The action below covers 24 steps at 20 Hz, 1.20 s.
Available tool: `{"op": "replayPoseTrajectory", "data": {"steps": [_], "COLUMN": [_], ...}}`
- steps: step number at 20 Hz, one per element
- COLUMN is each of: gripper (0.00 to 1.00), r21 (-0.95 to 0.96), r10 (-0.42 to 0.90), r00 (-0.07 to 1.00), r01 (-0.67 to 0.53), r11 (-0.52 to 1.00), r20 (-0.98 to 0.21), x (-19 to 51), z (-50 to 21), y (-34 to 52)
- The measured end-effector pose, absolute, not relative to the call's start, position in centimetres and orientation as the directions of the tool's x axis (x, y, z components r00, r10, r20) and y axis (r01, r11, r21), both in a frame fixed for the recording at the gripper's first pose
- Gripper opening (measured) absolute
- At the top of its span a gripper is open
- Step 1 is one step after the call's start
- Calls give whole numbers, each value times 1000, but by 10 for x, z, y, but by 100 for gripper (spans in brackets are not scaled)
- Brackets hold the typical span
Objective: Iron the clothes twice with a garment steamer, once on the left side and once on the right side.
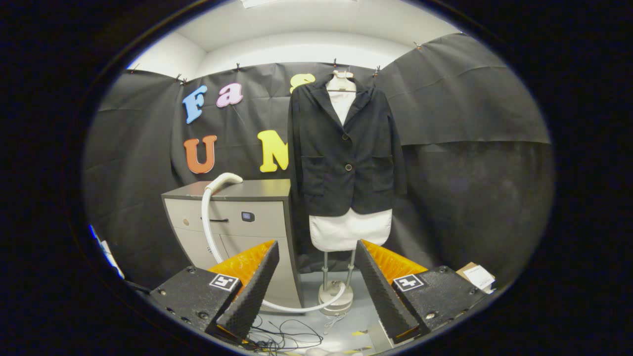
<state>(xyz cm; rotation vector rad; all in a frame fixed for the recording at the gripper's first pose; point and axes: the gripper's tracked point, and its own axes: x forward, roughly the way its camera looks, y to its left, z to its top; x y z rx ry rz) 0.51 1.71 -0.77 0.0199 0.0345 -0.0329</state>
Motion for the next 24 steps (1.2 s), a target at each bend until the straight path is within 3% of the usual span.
{"op": "replayPoseTrajectory", "data": {"steps": [9, 24], "gripper": [99, 97], "r21": [15, -5], "r10": [30, 320], "r00": [997, 923], "r01": [-29, -329], "r11": [999, 944], "r20": [-67, -214], "x": [77, 280], "z": [37, 89], "y": [63, 314]}}
